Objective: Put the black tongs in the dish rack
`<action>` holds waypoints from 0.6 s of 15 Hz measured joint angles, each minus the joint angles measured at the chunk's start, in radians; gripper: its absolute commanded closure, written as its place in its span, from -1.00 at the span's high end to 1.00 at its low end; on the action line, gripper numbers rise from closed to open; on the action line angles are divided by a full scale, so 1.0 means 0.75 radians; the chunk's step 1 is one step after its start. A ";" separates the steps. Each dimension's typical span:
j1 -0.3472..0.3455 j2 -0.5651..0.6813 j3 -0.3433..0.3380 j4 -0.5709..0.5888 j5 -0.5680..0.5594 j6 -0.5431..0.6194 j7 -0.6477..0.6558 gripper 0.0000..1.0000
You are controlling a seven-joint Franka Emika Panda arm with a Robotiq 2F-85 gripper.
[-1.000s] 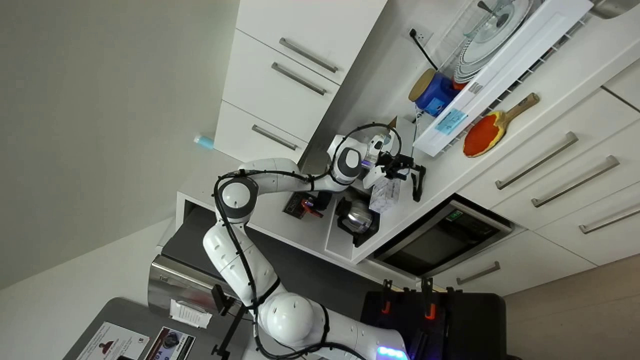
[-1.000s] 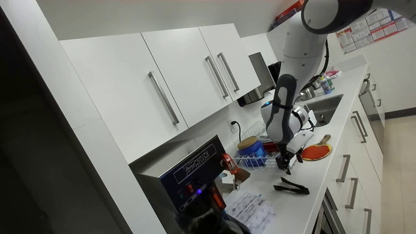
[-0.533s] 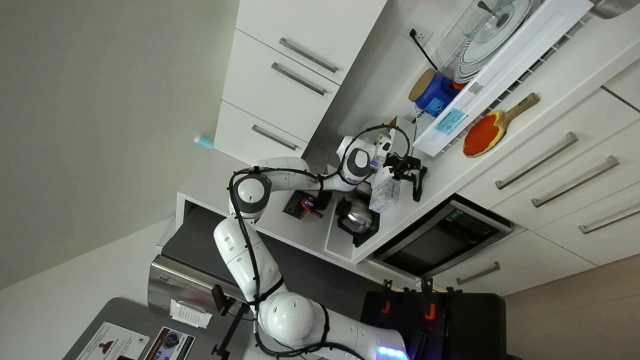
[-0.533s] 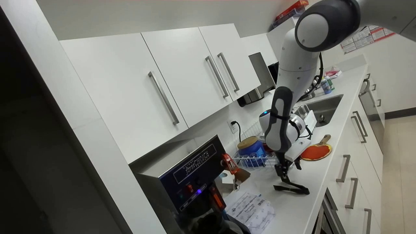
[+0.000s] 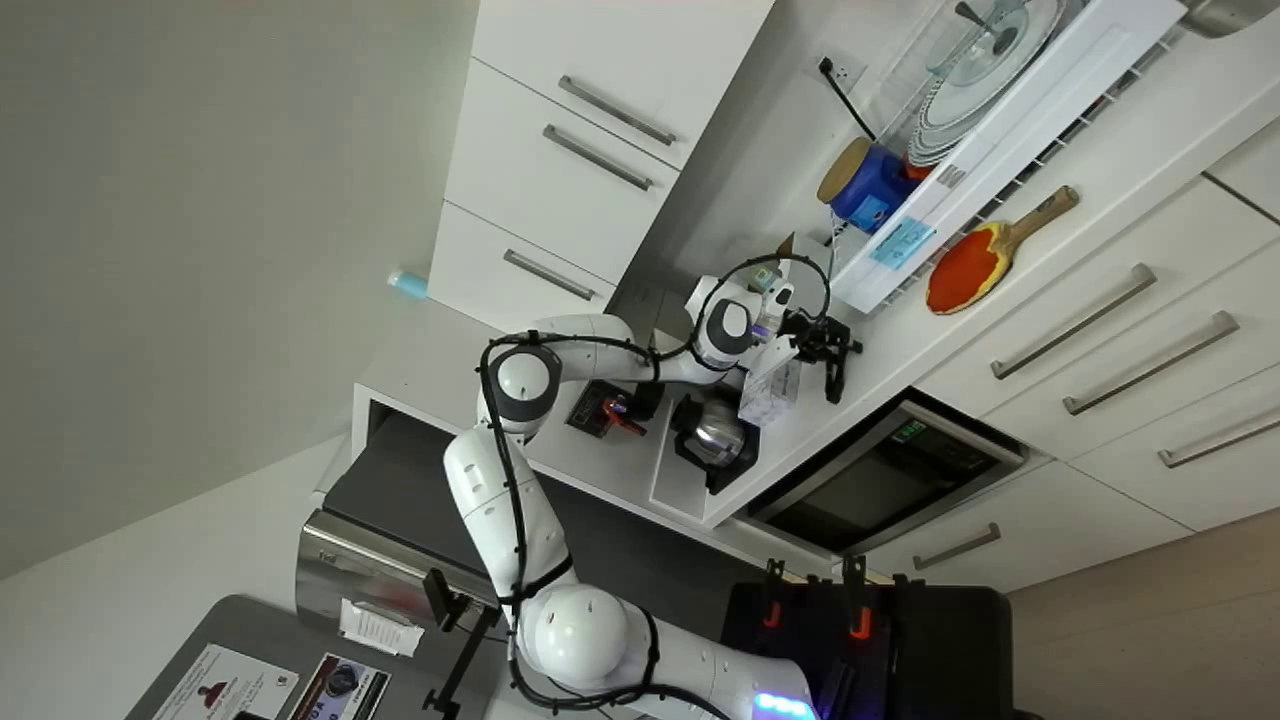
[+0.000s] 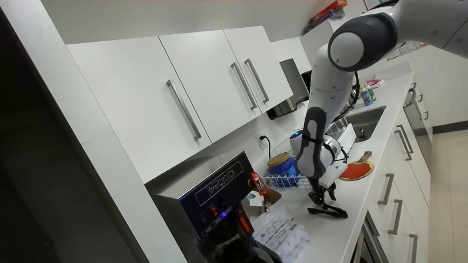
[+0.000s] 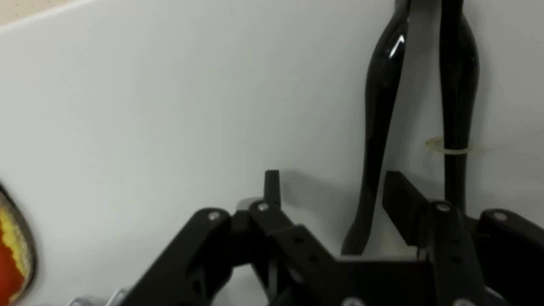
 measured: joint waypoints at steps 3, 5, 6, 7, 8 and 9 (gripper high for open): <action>0.004 0.011 -0.001 0.015 0.000 0.001 0.000 -0.76; 0.009 0.012 -0.002 0.019 0.000 0.001 0.000 -0.99; 0.011 0.013 -0.003 0.020 0.000 0.001 0.000 -1.00; 0.014 0.013 -0.005 0.021 0.000 0.001 0.000 -1.00; 0.016 0.013 -0.008 0.021 0.000 0.001 0.000 -0.96; 0.020 0.013 -0.012 0.021 0.000 0.001 0.000 -0.96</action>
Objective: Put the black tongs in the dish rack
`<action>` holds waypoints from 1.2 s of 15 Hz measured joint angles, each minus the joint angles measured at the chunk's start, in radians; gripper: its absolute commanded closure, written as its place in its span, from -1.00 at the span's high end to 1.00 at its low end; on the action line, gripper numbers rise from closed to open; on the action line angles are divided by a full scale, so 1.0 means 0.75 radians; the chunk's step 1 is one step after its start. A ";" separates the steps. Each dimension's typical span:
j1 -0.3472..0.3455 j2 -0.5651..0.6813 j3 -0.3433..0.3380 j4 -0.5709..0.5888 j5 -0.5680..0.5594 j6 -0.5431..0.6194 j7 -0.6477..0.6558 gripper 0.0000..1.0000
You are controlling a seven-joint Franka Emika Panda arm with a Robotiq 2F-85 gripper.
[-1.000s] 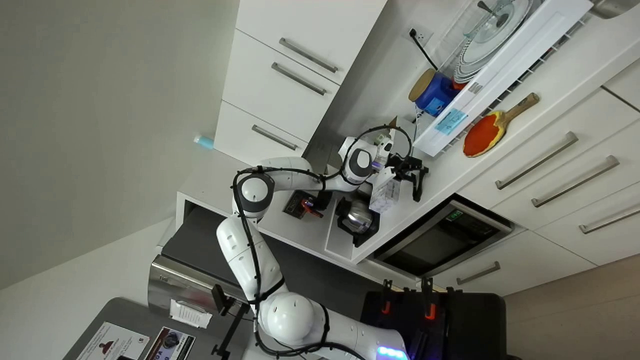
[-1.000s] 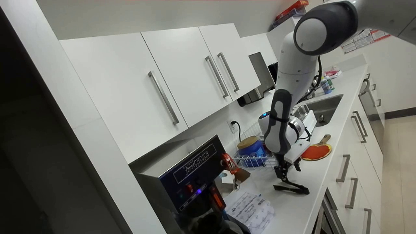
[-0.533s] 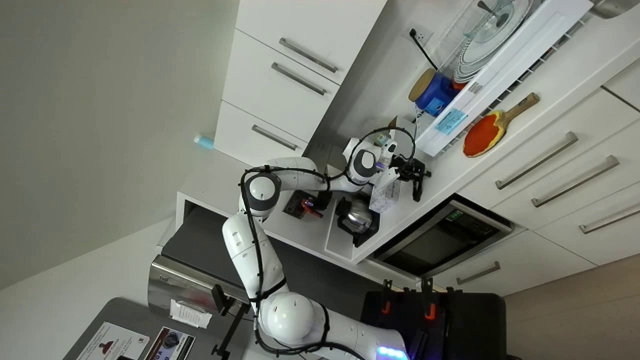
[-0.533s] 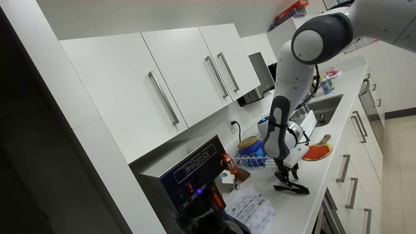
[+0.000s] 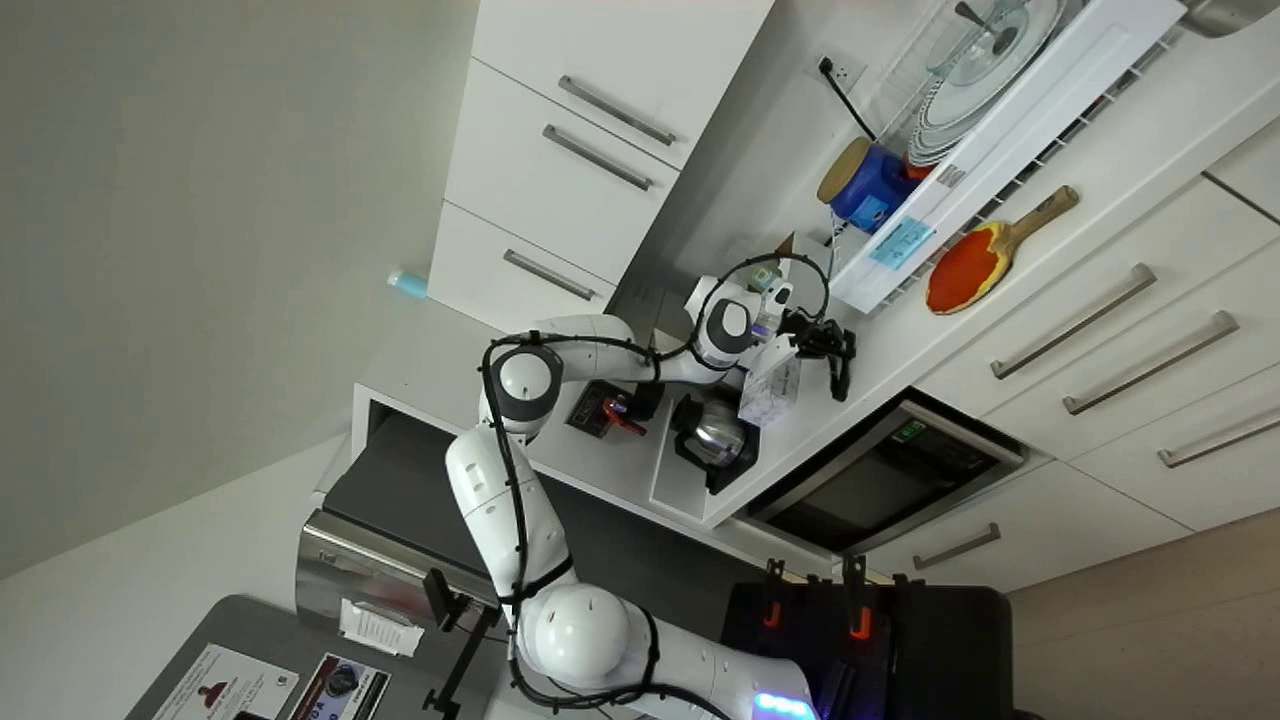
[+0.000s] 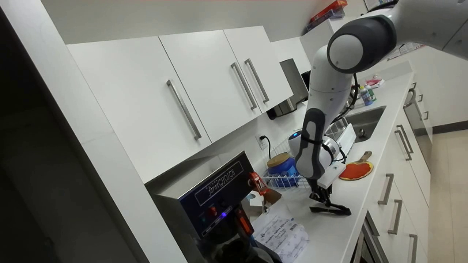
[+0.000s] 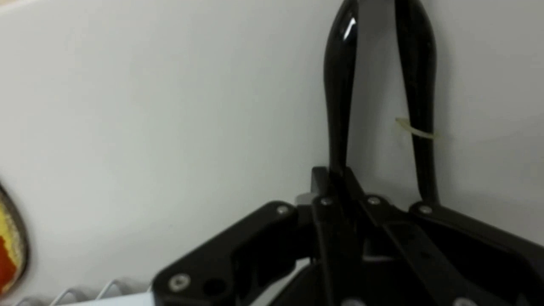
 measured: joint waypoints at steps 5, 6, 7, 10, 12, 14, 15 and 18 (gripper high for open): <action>0.029 -0.065 -0.034 -0.007 -0.007 -0.001 0.000 -0.96; 0.034 -0.097 -0.045 -0.011 -0.007 -0.001 0.000 -0.96; 0.035 -0.133 -0.055 -0.014 -0.007 -0.002 0.000 -0.96; 0.016 -0.238 -0.070 -0.017 -0.006 -0.007 0.000 -0.96; -0.012 -0.295 -0.072 -0.015 -0.002 -0.007 0.000 -0.96; -0.045 -0.329 -0.073 -0.004 0.008 -0.006 0.000 -0.96; -0.062 -0.337 -0.073 0.007 0.014 -0.004 0.000 -0.96; -0.091 -0.337 -0.073 0.020 0.016 0.003 -0.001 -0.85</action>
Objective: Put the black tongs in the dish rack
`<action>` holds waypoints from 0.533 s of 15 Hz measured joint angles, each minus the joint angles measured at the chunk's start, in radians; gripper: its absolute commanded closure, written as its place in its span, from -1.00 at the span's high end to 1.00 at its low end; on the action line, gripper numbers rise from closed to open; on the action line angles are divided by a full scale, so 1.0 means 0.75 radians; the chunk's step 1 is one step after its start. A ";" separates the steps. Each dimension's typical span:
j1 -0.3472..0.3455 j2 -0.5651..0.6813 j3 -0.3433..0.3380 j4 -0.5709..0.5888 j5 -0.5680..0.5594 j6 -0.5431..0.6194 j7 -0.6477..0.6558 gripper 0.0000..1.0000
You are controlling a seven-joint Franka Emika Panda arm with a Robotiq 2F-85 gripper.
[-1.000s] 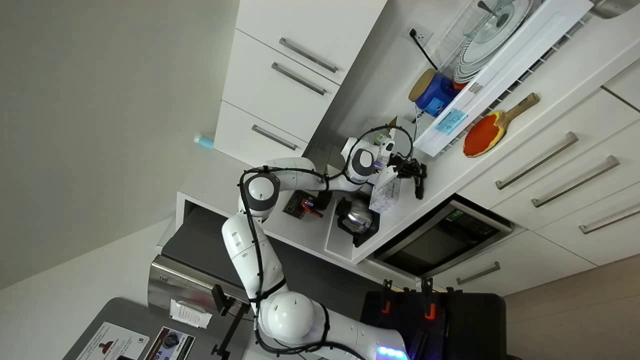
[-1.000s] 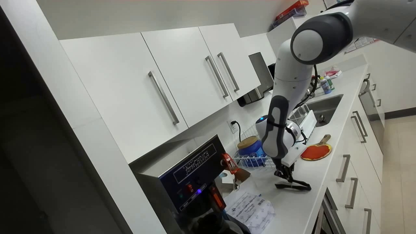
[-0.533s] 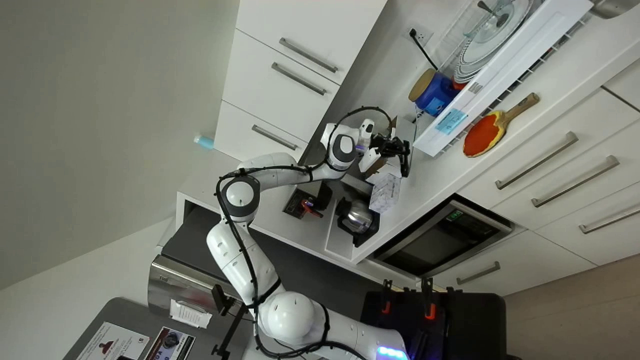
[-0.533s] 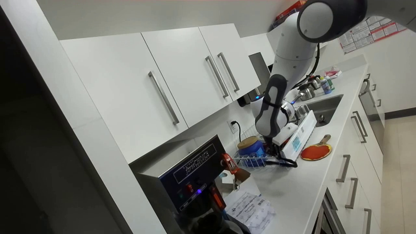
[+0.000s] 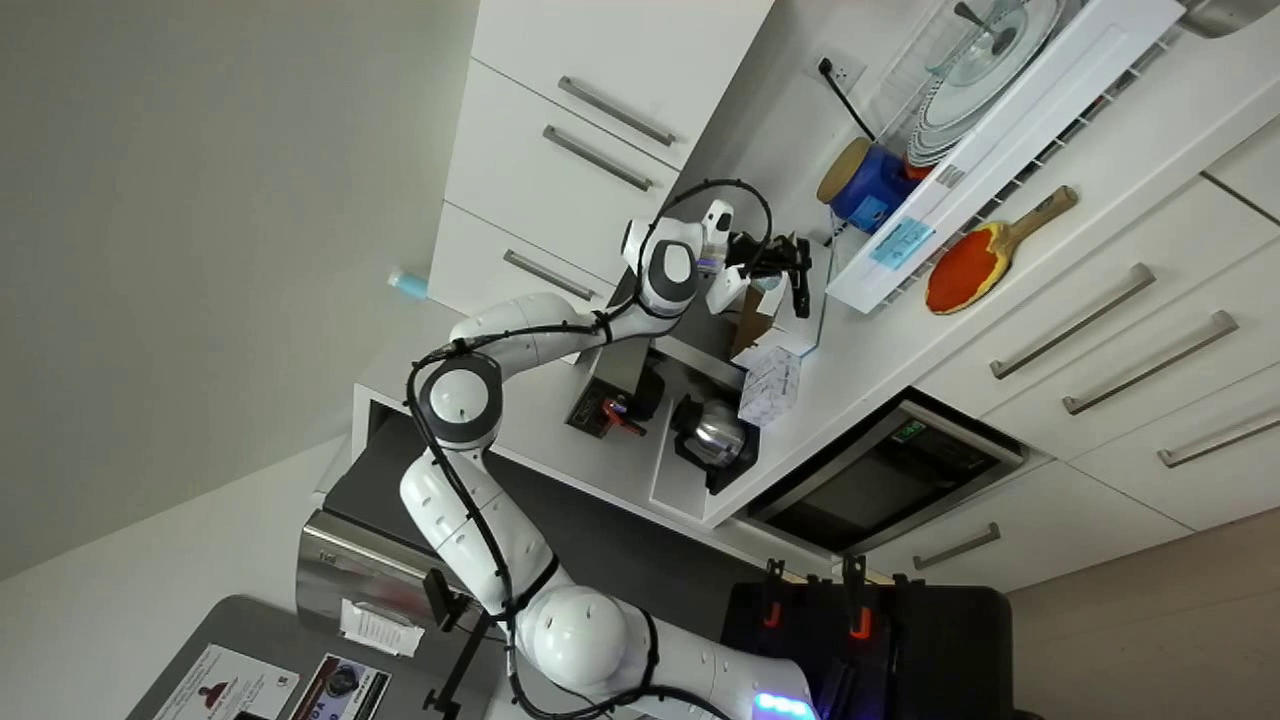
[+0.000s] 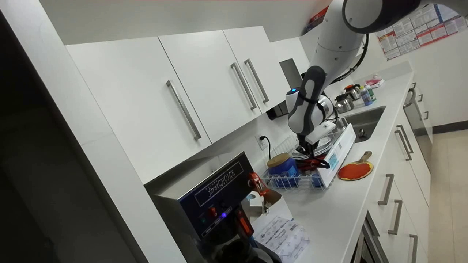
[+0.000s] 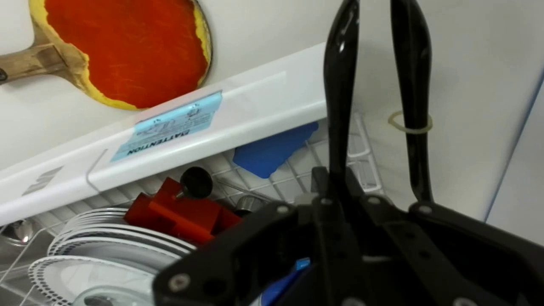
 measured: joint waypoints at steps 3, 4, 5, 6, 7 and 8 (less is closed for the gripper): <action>0.006 0.007 0.003 0.000 0.000 0.000 0.000 -0.96; 0.006 0.007 0.003 0.000 0.000 0.000 0.000 -0.96; 0.006 0.008 0.003 0.000 0.000 0.001 0.001 -0.96; 0.004 0.013 0.002 0.007 0.005 0.001 0.006 -0.96; 0.000 0.022 0.001 0.027 0.016 0.002 0.020 -0.96; -0.008 0.036 -0.001 0.060 0.032 0.002 0.042 -0.96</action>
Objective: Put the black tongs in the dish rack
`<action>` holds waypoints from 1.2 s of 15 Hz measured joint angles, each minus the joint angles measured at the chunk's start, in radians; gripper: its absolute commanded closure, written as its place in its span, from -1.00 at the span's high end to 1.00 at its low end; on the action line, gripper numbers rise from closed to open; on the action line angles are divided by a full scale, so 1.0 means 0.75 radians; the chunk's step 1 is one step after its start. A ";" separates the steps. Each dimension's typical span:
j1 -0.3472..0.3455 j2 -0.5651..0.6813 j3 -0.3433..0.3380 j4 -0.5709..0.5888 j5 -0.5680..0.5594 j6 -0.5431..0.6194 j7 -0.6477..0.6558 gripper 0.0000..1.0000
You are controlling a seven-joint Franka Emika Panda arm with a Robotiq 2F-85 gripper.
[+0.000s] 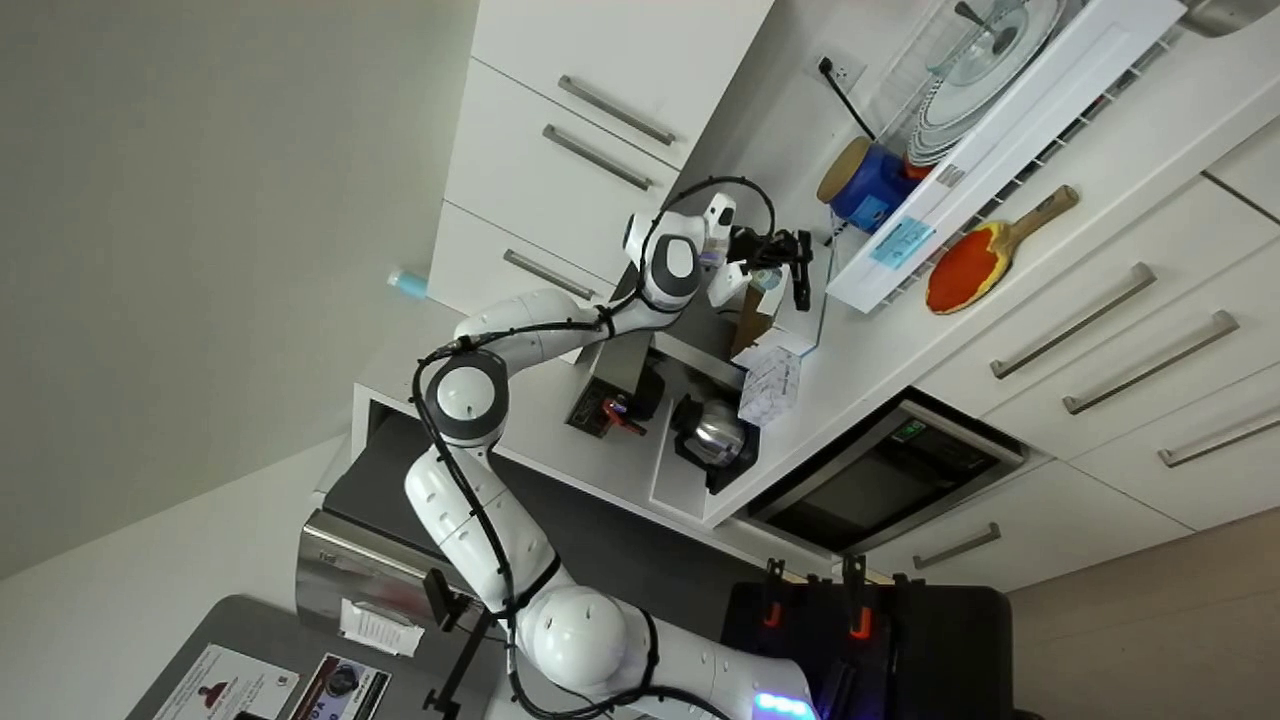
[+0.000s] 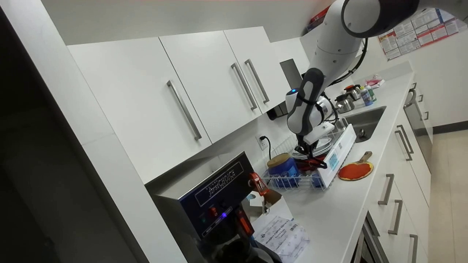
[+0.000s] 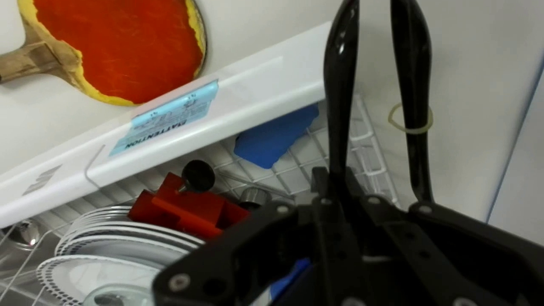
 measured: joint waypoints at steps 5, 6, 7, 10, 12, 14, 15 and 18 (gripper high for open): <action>-0.018 0.145 -0.035 0.264 0.049 -0.001 0.160 -0.96; -0.013 0.187 -0.052 0.323 0.049 -0.002 0.201 -0.96; -0.007 0.233 -0.070 0.385 0.049 -0.006 0.239 -0.96; 0.002 0.375 -0.108 0.555 0.049 -0.038 0.338 -0.96; 0.005 0.458 -0.120 0.647 0.049 -0.070 0.386 -0.96; 0.005 0.513 -0.123 0.712 0.051 -0.117 0.415 -0.96; 0.005 0.530 -0.123 0.734 0.052 -0.140 0.421 -0.35; 0.005 0.541 -0.123 0.763 0.052 -0.190 0.425 -0.02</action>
